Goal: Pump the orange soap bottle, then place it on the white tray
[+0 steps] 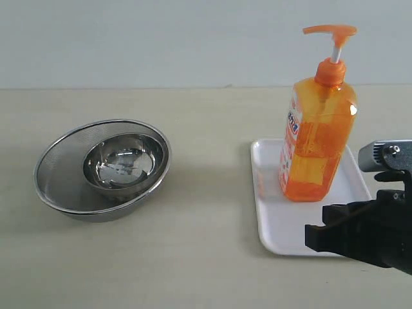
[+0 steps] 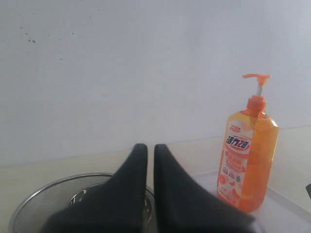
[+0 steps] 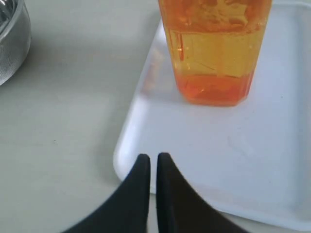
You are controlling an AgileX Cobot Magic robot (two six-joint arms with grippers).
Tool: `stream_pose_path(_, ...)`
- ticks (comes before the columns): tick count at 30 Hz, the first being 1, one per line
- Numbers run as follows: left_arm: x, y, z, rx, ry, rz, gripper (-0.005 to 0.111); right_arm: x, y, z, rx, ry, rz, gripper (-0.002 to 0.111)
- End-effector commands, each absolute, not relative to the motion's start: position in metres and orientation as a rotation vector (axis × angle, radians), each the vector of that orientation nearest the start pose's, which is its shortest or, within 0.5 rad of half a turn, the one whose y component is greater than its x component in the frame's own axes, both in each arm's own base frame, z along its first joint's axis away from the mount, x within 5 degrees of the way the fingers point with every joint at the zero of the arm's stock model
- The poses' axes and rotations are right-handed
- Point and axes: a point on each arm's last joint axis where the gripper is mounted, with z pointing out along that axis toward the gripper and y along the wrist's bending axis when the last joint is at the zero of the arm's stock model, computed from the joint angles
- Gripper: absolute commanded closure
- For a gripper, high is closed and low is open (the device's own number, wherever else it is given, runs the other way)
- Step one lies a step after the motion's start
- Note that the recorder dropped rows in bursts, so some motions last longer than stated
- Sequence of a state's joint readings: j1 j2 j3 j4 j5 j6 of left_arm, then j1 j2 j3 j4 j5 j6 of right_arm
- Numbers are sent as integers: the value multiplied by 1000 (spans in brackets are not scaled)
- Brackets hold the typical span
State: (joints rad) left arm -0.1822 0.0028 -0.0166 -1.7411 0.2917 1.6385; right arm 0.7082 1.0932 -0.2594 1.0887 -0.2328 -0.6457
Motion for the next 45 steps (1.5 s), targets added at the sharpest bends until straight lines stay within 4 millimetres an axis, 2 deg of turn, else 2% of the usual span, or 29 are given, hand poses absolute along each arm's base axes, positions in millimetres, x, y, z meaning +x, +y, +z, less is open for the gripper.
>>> stream_pose_path(1, 48, -30, 222, 197, 1463, -457, 102, 145, 99, 184, -198, 2210, 402, 108)
stream_pose_path(4, 53, -16, 215, 39, 1543, -360, 102, 146, 98, 185, -186, 2193, 386, 108)
stream_pose_path(7, 54, -11, 213, 65, 1555, -232, 102, 146, 98, 185, -183, 2190, 383, 108)
stream_pose_path(15, 56, -10, 204, 98, 1588, -176, 102, 146, 98, 185, -183, 2190, 383, 108)
stream_pose_path(19, 55, -13, 198, 222, 1632, -111, 102, 146, 98, 185, -183, 2190, 383, 108)
stream_pose_path(24, 53, -15, 187, 251, 1754, -133, 102, 146, 98, 185, -183, 2190, 383, 108)
stream_pose_path(45, 53, -13, 186, 201, 1780, -145, 102, 146, 98, 185, -183, 2190, 383, 108)
